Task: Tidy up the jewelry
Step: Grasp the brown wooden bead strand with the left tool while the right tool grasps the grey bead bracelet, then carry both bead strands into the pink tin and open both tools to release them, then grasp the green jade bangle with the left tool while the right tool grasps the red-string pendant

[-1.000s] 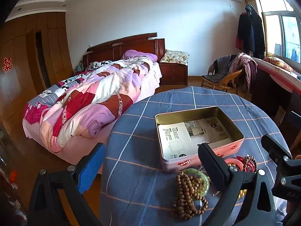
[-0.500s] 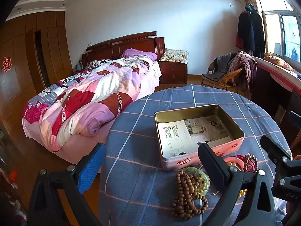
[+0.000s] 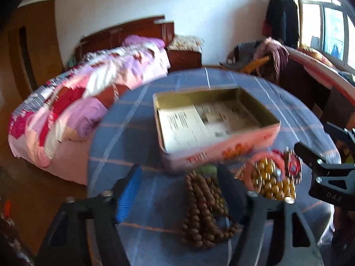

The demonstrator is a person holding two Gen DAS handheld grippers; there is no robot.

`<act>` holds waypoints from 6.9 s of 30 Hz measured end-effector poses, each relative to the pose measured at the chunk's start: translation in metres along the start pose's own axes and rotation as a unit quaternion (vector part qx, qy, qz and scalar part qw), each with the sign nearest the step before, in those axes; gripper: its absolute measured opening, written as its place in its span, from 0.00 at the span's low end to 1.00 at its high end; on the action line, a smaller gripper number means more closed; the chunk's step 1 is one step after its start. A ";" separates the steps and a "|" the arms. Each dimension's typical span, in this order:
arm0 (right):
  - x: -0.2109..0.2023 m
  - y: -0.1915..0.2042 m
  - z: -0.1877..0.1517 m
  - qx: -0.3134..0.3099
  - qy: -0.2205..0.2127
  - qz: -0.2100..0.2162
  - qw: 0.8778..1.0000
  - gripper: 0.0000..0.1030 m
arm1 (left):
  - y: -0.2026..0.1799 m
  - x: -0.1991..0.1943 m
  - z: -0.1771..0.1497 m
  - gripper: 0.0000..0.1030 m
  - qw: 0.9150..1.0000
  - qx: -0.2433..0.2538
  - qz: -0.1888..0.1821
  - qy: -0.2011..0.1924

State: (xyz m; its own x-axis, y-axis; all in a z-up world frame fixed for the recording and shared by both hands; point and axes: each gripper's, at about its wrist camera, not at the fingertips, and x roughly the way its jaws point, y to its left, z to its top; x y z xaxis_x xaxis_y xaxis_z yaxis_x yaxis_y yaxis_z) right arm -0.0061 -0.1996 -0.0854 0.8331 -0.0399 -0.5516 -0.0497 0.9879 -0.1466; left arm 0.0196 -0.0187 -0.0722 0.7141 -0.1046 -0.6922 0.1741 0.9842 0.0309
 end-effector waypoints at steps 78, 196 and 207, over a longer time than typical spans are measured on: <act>0.001 -0.006 0.040 -0.006 -0.002 0.116 0.993 0.11 | 0.018 -0.021 0.027 0.16 0.996 -0.005 -0.043 -0.083; 0.031 -0.008 -0.001 -0.055 0.084 0.131 0.986 0.42 | 0.008 0.003 -0.004 0.06 0.999 0.021 -0.037 -0.031; 0.035 -0.015 0.005 -0.022 0.093 0.138 0.986 0.42 | 0.004 0.006 -0.006 0.06 0.998 0.028 -0.042 -0.023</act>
State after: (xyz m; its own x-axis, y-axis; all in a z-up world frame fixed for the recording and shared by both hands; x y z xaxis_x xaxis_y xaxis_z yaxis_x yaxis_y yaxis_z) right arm 0.0267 -0.2148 -0.0981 0.6695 0.1993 -0.7156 -0.2874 0.9578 -0.0021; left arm 0.0201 -0.0145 -0.0808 0.7263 -0.1936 -0.6596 0.2713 0.9624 0.0163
